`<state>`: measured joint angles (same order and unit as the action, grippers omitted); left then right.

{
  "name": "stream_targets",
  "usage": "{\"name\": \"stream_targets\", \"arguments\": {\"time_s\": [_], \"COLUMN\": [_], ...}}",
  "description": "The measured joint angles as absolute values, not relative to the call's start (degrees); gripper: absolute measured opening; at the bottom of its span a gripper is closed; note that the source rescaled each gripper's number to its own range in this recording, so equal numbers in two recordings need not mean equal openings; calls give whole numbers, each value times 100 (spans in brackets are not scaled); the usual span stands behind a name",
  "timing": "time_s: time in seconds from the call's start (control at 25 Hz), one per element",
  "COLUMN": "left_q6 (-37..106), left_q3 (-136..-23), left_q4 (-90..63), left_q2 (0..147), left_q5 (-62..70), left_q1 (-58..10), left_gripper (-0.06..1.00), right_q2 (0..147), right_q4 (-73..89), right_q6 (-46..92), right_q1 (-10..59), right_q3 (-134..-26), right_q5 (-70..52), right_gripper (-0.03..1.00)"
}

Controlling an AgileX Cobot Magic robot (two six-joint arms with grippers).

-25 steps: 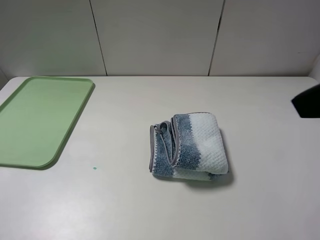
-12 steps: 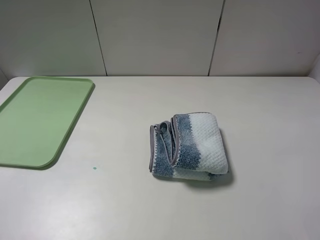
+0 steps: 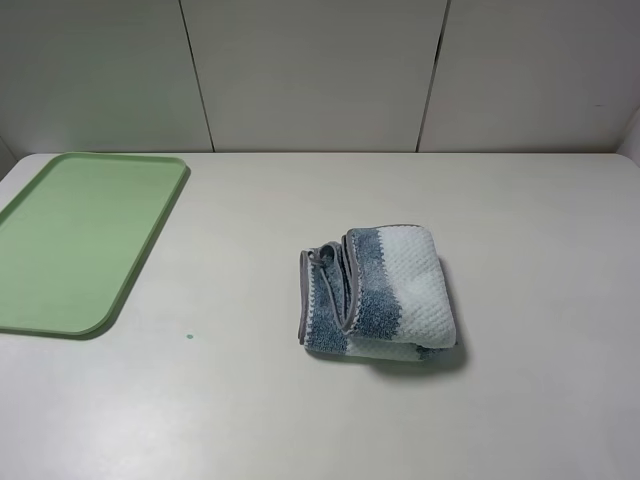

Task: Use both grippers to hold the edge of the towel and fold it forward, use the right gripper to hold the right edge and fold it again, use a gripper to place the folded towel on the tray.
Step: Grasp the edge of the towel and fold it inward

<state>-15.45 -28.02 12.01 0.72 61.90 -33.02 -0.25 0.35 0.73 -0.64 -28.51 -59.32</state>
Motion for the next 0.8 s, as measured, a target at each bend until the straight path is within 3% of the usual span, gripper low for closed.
{"name": "stream_targets", "arguments": {"time_s": [0.8], "left_q6": [-1545], "left_q3": [-2802], "left_q4": [1201], "left_q2": [72], "left_q5": [6190], "left_q1": [-3302], "left_gripper": [96], "right_q2": [-36], "right_q4": [35], "right_q6": [57], "right_q1": [-71], "right_q3": [-2846], "right_q5": [-5855], "right_gripper": [100]}}
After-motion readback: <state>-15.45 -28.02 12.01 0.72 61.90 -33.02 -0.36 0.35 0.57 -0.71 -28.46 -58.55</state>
